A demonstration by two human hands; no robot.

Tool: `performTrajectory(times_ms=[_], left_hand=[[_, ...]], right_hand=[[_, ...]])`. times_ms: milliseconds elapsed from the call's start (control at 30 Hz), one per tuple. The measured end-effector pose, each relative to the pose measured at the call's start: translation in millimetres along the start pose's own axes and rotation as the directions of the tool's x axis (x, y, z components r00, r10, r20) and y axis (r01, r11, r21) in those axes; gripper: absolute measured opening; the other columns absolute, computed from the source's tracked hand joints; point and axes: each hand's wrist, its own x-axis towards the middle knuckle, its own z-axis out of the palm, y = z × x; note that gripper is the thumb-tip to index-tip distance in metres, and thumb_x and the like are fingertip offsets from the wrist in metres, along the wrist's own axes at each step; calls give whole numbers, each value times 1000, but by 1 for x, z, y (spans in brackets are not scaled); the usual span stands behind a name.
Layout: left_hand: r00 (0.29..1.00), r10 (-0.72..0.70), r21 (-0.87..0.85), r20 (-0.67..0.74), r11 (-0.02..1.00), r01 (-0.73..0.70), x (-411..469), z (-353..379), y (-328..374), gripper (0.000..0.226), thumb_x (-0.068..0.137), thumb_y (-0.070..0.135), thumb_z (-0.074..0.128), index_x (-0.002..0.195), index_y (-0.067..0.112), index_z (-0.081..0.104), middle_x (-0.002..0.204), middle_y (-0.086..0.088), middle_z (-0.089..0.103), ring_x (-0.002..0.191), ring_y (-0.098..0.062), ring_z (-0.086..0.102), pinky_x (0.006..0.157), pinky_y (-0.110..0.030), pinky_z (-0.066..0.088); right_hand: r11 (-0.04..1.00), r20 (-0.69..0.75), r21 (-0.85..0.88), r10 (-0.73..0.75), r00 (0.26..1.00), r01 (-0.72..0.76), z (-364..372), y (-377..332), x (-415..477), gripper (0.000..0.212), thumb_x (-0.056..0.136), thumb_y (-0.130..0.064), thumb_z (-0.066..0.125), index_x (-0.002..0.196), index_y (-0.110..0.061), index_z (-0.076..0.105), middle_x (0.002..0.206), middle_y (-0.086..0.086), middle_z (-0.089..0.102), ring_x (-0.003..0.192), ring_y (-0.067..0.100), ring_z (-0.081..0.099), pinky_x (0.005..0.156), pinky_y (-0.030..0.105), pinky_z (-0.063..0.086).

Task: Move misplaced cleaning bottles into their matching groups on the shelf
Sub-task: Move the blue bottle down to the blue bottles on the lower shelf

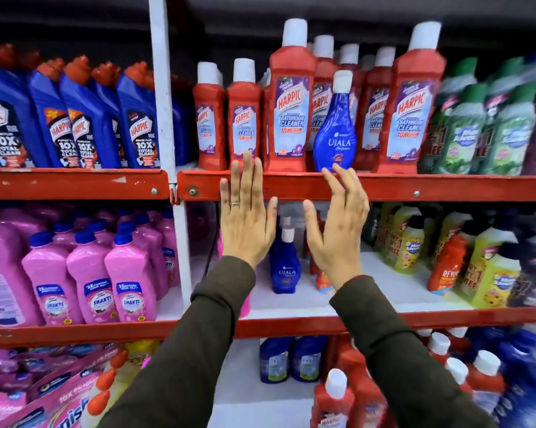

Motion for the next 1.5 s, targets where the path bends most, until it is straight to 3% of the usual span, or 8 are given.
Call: performTrajectory(times_ms=[133,267,467,633,800,1133,1333,1500], left_hand=[[998,28,60,-56,998,-24,34,0,8,62,109,35,25,162,7,9,170,-15,16,159,-28,5,130,-43,0],[999,7,67,-39,998,-5,49,5,12,62,109,35,26,163,9,10,172,-12,12,159,-28,8,130,-43,0],[999,33,122,-24,992,-30,48,11,8,62,108,35,25,163,9,12,173,-8,11,160,-25,5,130,-43,-1],[999,31,122,-22,992,-28,47,10,9,61,109,35,21,163,11,12,173,-6,10,160,-24,5,131,-43,-1],[999,36,151,-20,988,-33,47,11,8,61,108,35,22,163,10,12,173,-6,10,160,-26,6,130,-44,0],[998,54,163,-34,985,-47,47,13,6,61,109,35,24,163,11,13,173,-5,10,158,-17,-14,130,-41,-8],[998,55,148,-9,988,-53,46,13,6,61,109,37,17,163,11,12,173,-5,8,158,-17,-12,130,-40,-7],[999,34,103,-30,994,-31,33,10,5,60,108,32,23,163,10,13,172,-8,13,157,-13,-15,130,-38,-8]], right_hand=[[997,-20,79,29,999,-27,-14,5,50,51,101,-27,52,146,-6,43,152,12,42,145,26,37,122,40,28],[973,152,122,176,973,-195,-14,15,97,51,103,-15,42,152,-2,33,157,16,35,147,27,32,118,20,18],[905,424,162,295,856,-392,-11,32,129,54,103,-10,34,156,-3,23,159,19,33,145,31,35,119,37,27],[850,413,235,352,840,-472,-13,34,132,48,103,-8,35,151,-8,33,148,18,41,124,22,49,106,31,38],[794,339,375,363,868,-479,-19,32,130,41,105,-9,36,146,-9,40,147,15,45,136,24,47,116,46,40],[773,256,477,334,907,-419,-40,20,130,43,106,-15,44,148,-11,40,150,10,46,138,18,46,114,45,44],[692,363,532,334,870,-488,-55,10,122,44,106,-19,46,149,-12,42,149,11,49,135,23,53,109,49,49],[632,460,568,287,840,-527,-62,3,86,40,105,-17,49,144,-11,49,142,7,59,125,16,60,100,33,55]])
